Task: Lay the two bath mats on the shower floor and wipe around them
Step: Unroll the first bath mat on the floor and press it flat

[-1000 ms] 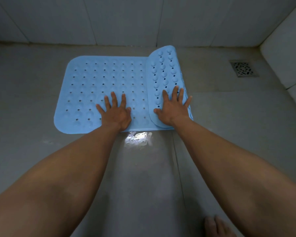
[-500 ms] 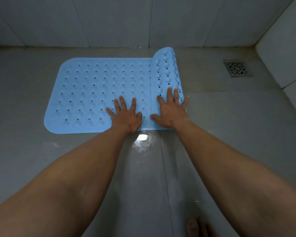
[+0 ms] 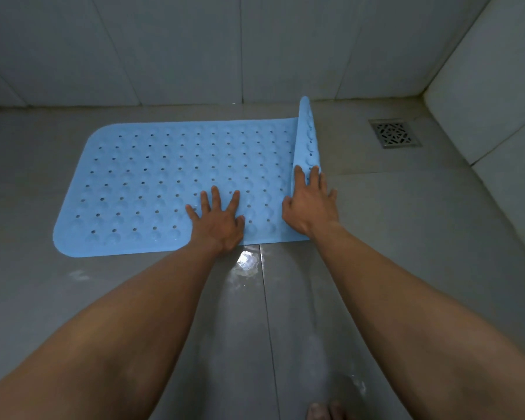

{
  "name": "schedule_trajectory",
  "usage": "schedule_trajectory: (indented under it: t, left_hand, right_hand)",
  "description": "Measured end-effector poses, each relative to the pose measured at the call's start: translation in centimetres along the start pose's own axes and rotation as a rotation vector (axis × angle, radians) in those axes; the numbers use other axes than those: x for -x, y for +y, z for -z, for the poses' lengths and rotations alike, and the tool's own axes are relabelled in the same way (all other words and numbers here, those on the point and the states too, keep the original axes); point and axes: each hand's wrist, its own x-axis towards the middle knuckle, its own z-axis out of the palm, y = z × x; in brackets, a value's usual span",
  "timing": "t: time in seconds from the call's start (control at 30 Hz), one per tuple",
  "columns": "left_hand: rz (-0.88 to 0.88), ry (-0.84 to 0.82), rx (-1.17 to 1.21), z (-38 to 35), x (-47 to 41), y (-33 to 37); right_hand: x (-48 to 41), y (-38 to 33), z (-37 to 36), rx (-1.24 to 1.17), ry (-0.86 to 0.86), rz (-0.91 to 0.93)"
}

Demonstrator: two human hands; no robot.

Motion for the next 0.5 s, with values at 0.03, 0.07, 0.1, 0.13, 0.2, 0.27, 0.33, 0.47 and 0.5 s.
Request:
schedule_trajectory:
  t: [0.03, 0.07, 0.1, 0.13, 0.2, 0.27, 0.33, 0.47, 0.5]
  left_hand:
    - [-0.008, -0.007, 0.0, 0.1, 0.0, 0.1]
    - [-0.011, -0.016, 0.0, 0.1, -0.1, 0.3]
    - [-0.009, -0.025, 0.001, 0.0, -0.2, 0.5]
    - [-0.002, -0.03, 0.002, 0.0, -0.2, 0.6]
    - [0.008, -0.026, 0.003, -0.2, -0.4, 1.0]
    - [-0.007, -0.016, 0.001, -0.3, -0.6, 1.7]
    - [-0.063, -0.001, -0.025, -0.3, -0.9, 2.8]
    - [-0.102, -0.016, -0.037, -0.7, -1.4, 5.6]
    - [-0.087, -0.023, -0.029, -0.8, -1.5, 6.0]
  right_hand:
    - [0.0, 0.1, 0.1, 0.021, 0.02, 0.002]
    - [0.1, 0.2, 0.2, 0.053, 0.042, 0.01]
    - [0.1, 0.3, 0.3, 0.092, 0.067, 0.025]
    - [0.1, 0.5, 0.4, 0.134, 0.098, 0.044]
    - [0.2, 0.9, 0.4, 0.217, 0.145, 0.073]
    - [0.1, 1.4, 0.2, 0.301, 0.125, 0.072]
    - [0.3, 2.1, -0.2, 0.369, 0.071, 0.043]
    - [0.7, 3.9, -1.0, 0.449, -0.026, -0.047]
    - [0.7, 4.1, -1.1, 0.427, -0.036, -0.063]
